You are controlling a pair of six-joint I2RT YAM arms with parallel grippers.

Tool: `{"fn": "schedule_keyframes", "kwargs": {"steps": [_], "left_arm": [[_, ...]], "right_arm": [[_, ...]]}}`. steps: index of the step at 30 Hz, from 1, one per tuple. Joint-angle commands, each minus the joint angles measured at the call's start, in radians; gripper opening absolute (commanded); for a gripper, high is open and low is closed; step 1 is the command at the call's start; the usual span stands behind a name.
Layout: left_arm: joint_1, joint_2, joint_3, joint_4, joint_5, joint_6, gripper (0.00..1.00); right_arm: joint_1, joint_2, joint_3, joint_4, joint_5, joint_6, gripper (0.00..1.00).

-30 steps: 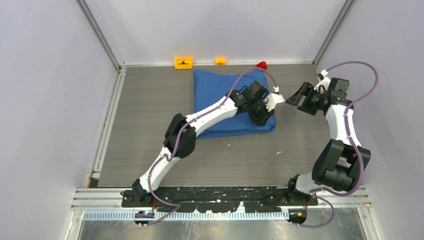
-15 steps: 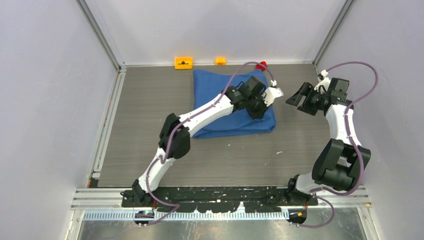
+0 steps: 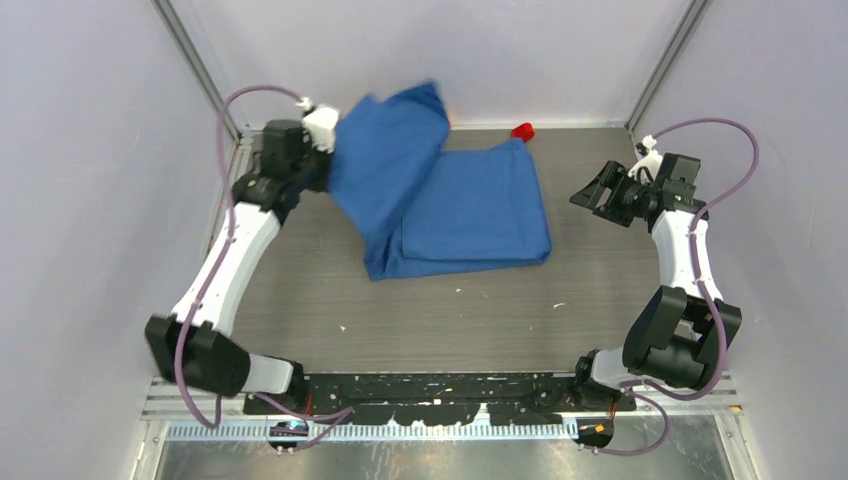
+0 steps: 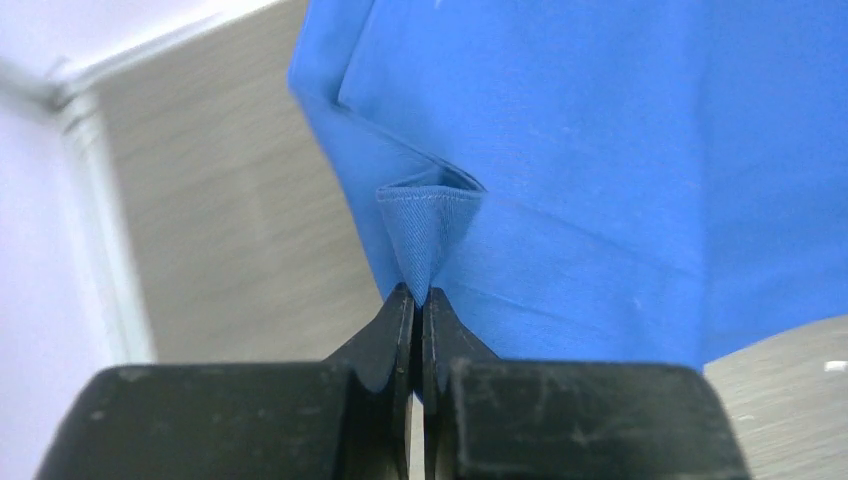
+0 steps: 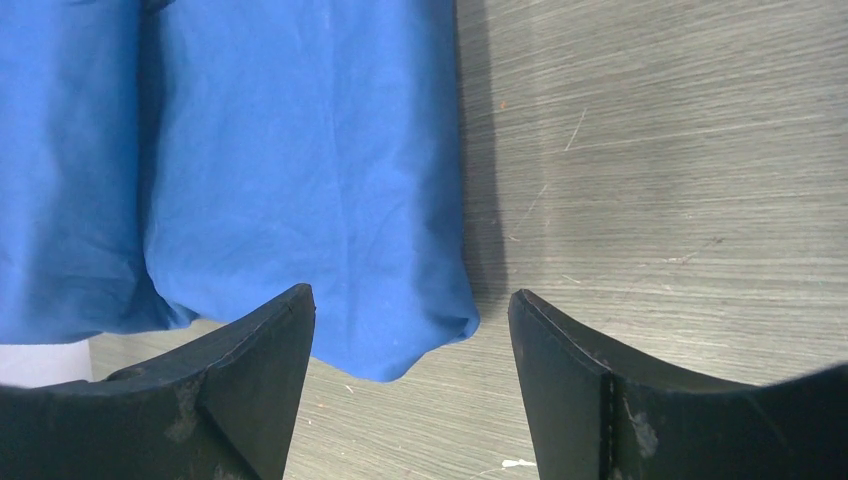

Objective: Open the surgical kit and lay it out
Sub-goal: Open the surgical kit at the center of the board.

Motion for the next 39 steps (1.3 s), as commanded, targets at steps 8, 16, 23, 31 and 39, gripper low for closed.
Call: {"fn": "schedule_keyframes", "kwargs": {"steps": [8, 16, 23, 31, 39], "left_arm": [[0.353, -0.349, -0.522, 0.054, -0.443, 0.277, 0.09], [0.378, -0.348, -0.608, 0.164, -0.565, 0.346, 0.72], [0.378, -0.286, -0.458, 0.082, -0.518, 0.288, 1.0], [0.378, -0.265, -0.399, 0.012, -0.399, 0.279, 1.0], [0.378, -0.386, -0.479, -0.193, -0.136, 0.548, 1.0]], "right_arm": [[0.258, -0.011, 0.077, -0.019, 0.166, -0.124, 0.76], [0.57, 0.043, 0.157, -0.05, 0.334, -0.304, 0.79], [0.88, 0.174, 0.243, -0.045, 0.536, -0.425, 0.79], [1.15, 0.368, 0.343, -0.043, 0.763, -0.553, 0.77], [1.239, 0.44, 0.354, -0.039, 0.821, -0.577, 0.75]]}}
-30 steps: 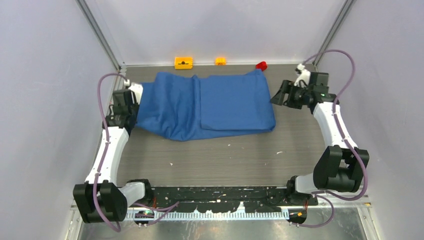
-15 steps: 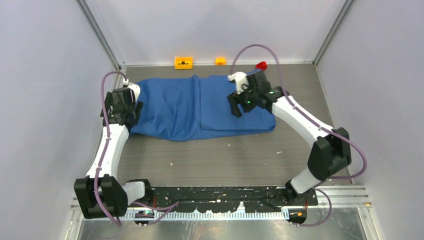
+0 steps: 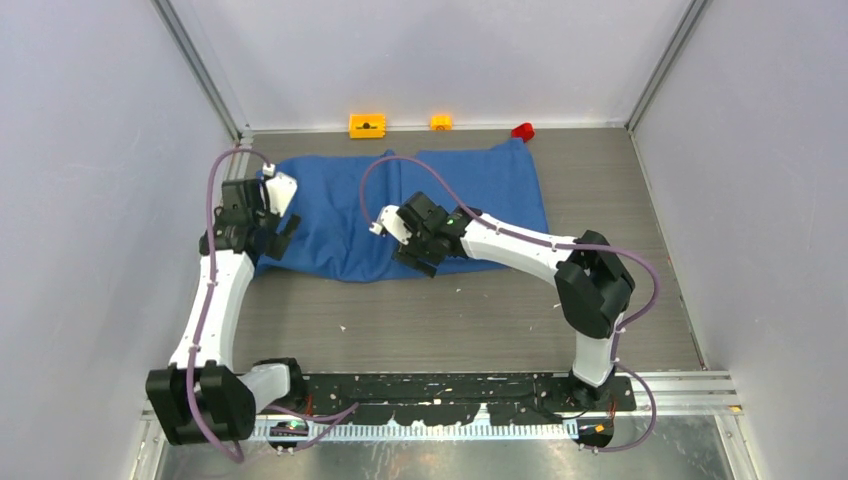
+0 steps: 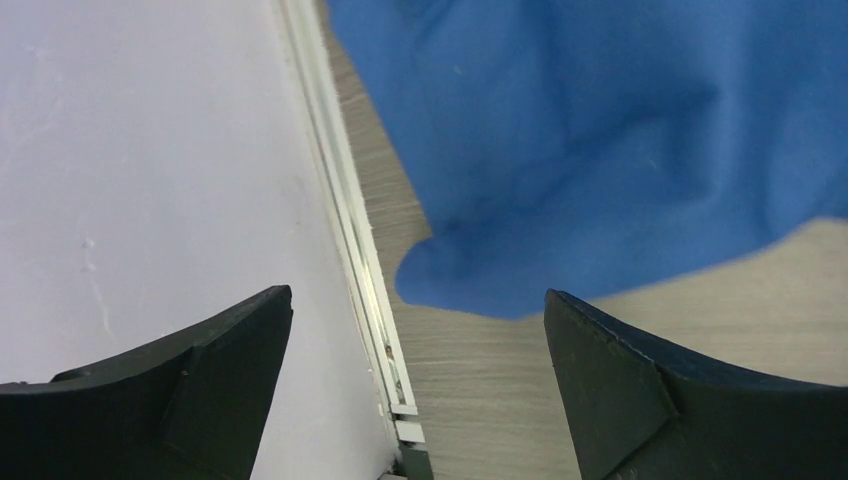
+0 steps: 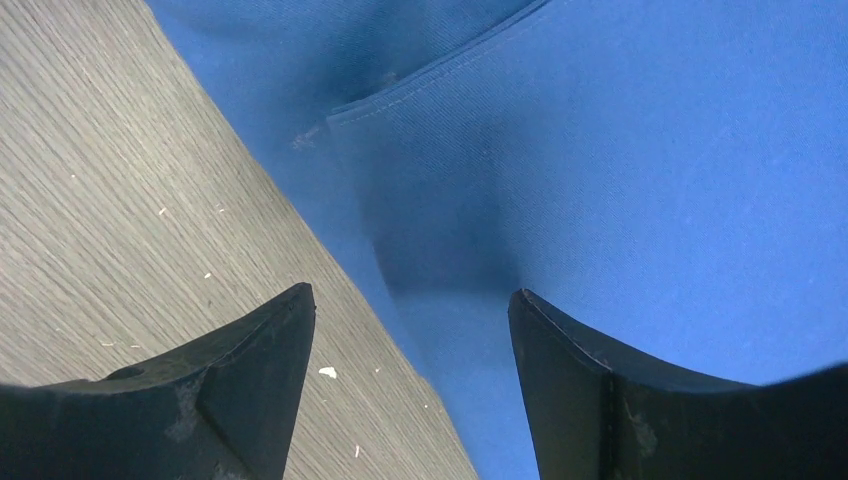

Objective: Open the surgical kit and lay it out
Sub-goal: Open the surgical kit at the center of the board.

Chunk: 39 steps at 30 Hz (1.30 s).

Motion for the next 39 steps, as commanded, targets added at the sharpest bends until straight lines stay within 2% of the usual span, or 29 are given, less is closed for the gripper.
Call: {"fn": "schedule_keyframes", "kwargs": {"steps": [1, 4, 9, 14, 17, 19, 23, 27, 28, 34, 39], "left_arm": [[0.004, -0.118, -0.064, -0.103, 0.171, 0.211, 1.0], [0.006, -0.122, -0.132, -0.055, 0.156, 0.325, 1.0], [0.007, -0.029, -0.229, 0.058, 0.087, 0.491, 1.0], [0.029, 0.059, -0.244, 0.115, 0.083, 0.551, 0.96], [0.042, 0.118, -0.241, 0.149, 0.078, 0.569, 0.87], [0.055, 0.17, -0.243, 0.216, 0.051, 0.581, 0.75], [0.085, 0.28, -0.206, 0.33, -0.037, 0.582, 0.41], [0.11, 0.331, -0.143, 0.337, -0.082, 0.59, 0.06], [0.113, 0.327, -0.13, 0.342, -0.094, 0.594, 0.01], [0.116, 0.248, -0.118, 0.386, -0.138, 0.657, 0.0], [0.113, 0.143, -0.127, 0.321, -0.111, 0.692, 0.01]], "right_arm": [[0.002, -0.007, 0.045, 0.014, 0.066, -0.029, 0.75], [0.002, -0.005, 0.045, 0.012, 0.059, -0.029, 0.75], [0.001, 0.005, 0.053, -0.002, 0.049, -0.03, 0.74], [0.001, 0.008, 0.046, -0.009, 0.034, -0.029, 0.72], [0.002, 0.02, 0.051, -0.015, 0.022, -0.029, 0.71], [0.001, 0.032, 0.051, -0.015, 0.018, -0.029, 0.7], [0.001, 0.056, 0.048, 0.004, 0.047, -0.044, 0.68], [0.001, 0.063, 0.05, 0.014, 0.074, -0.05, 0.63], [0.0, 0.062, 0.05, 0.015, 0.078, -0.049, 0.61], [0.002, 0.057, 0.054, 0.015, 0.102, -0.047, 0.44], [0.001, 0.049, 0.052, 0.009, 0.097, -0.043, 0.35]]}}
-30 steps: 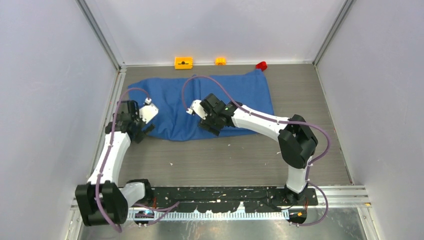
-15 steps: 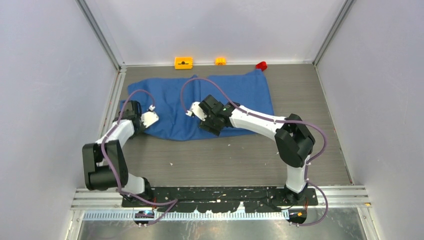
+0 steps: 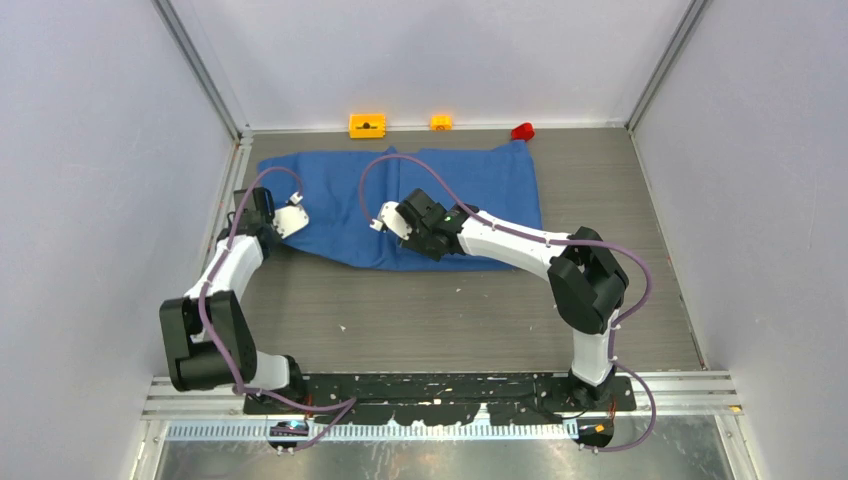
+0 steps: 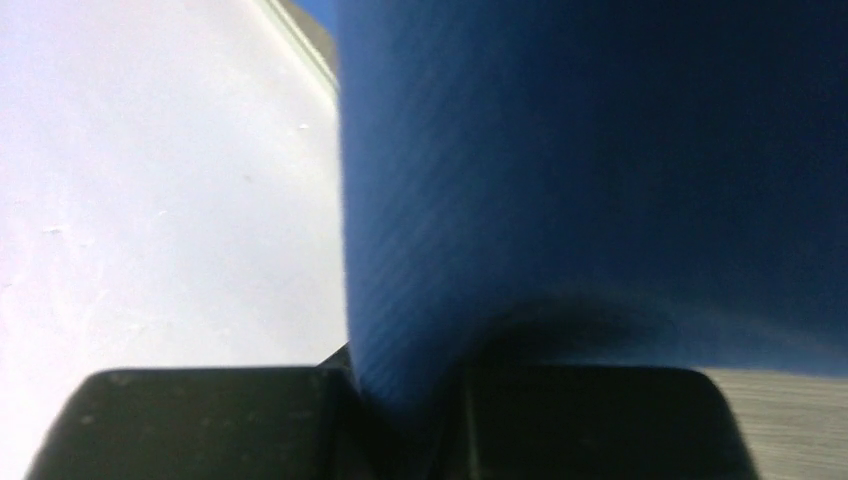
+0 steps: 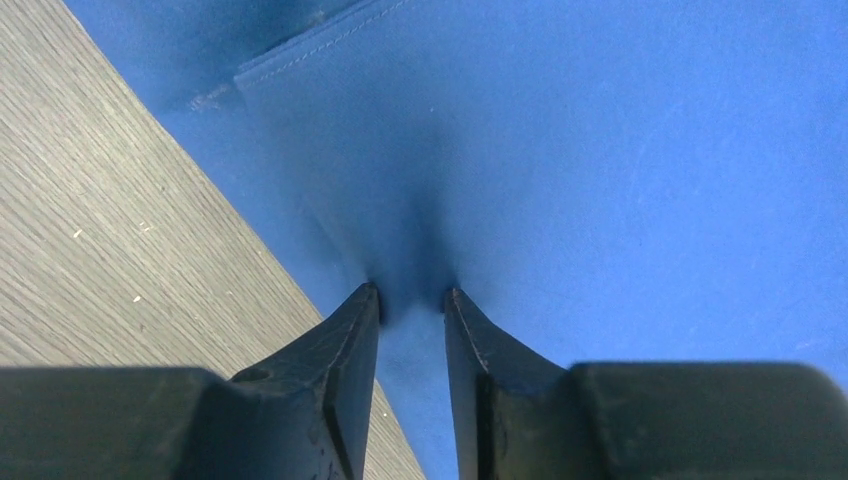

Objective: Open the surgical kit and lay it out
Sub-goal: Open the surgical kit at the center of the board.

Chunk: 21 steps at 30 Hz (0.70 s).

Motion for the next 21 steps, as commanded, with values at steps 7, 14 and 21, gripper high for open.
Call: {"fn": "schedule_keyframes", "kwargs": {"steps": [7, 14, 21], "left_arm": [[0.017, -0.278, -0.024, -0.215, -0.028, 0.194, 0.48], [0.016, -0.268, 0.003, -0.17, -0.091, 0.205, 0.76], [-0.004, -0.215, 0.152, -0.199, 0.017, -0.013, 0.91]], "right_arm": [[0.003, 0.011, 0.042, -0.029, 0.014, 0.009, 0.15], [0.001, -0.023, 0.048, -0.035, 0.003, 0.027, 0.0], [-0.063, -0.13, 0.071, -0.059, -0.085, 0.117, 0.0]]}}
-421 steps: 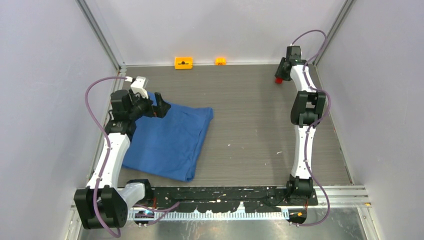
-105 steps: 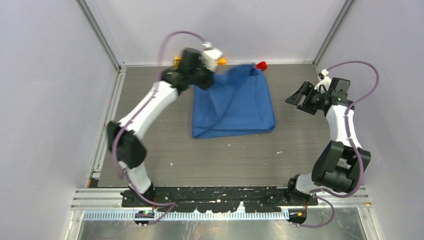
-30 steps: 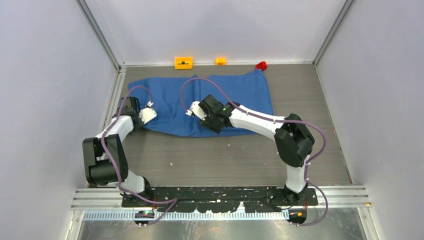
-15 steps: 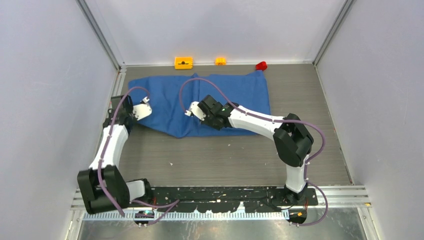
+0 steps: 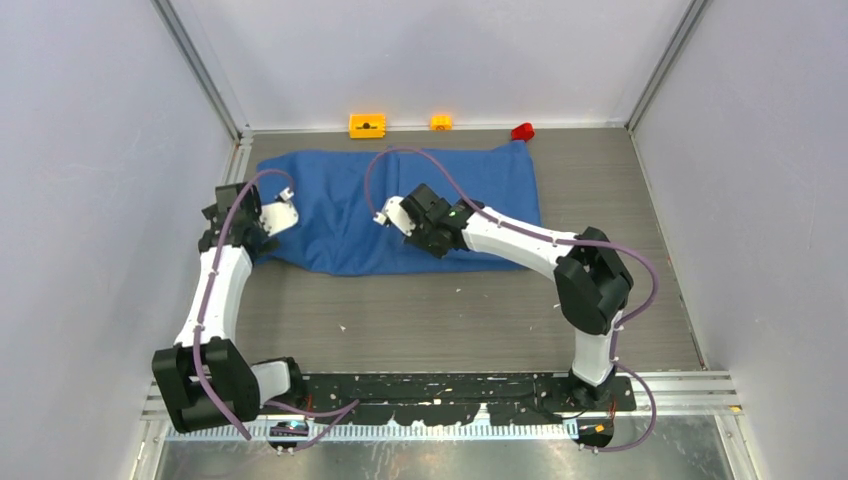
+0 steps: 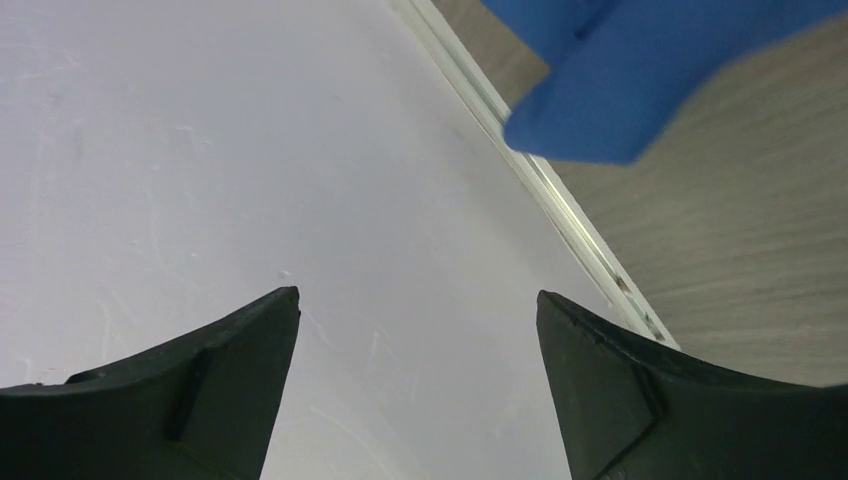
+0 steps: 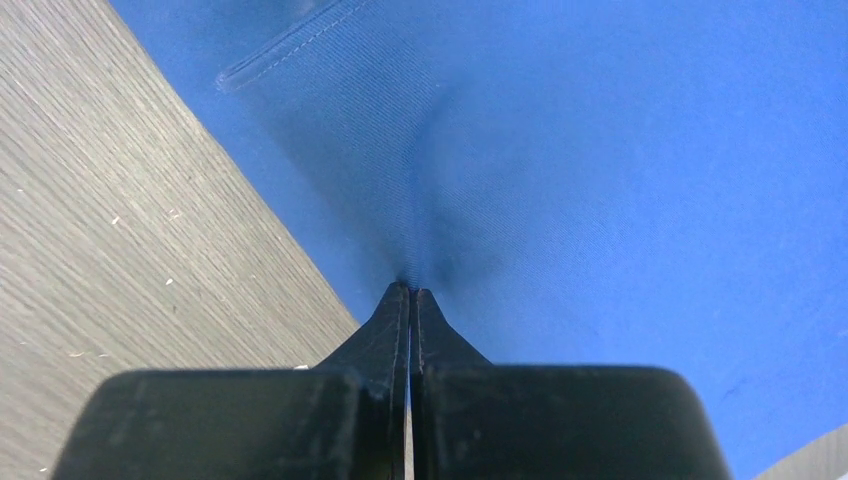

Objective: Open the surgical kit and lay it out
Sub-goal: Open the surgical kit at the center of the board.

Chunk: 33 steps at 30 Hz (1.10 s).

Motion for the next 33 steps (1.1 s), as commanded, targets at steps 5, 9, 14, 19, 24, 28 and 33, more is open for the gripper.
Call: {"fn": "schedule_keyframes", "kwargs": {"steps": [5, 9, 14, 19, 24, 28, 33], "left_arm": [[-0.07, 0.062, 0.196, 0.006, 0.129, -0.36, 0.94], [-0.135, 0.085, 0.262, 0.006, 0.191, -0.527, 0.98], [-0.222, 0.112, 0.329, -0.007, 0.307, -0.657, 1.0], [-0.321, 0.147, 0.342, 0.015, 0.321, -0.677, 1.0], [-0.373, 0.183, 0.328, 0.043, 0.308, -0.678, 1.0], [-0.384, 0.196, 0.303, 0.057, 0.304, -0.677, 1.0], [-0.387, 0.194, 0.271, 0.068, 0.287, -0.656, 1.0]], "right_arm": [[-0.209, -0.234, 0.064, -0.017, -0.203, 0.17, 0.0], [-0.412, -0.353, 0.022, 0.002, -0.265, 0.242, 0.0], [-0.71, -0.526, -0.105, 0.049, -0.28, 0.305, 0.0], [-1.025, -0.652, -0.243, 0.05, -0.204, 0.296, 0.0], [-1.333, -0.687, -0.346, 0.051, -0.201, 0.267, 0.0], [-1.465, -0.617, -0.41, 0.108, -0.118, 0.203, 0.2], [-1.473, -0.468, -0.411, 0.161, -0.103, 0.178, 0.67]]}}
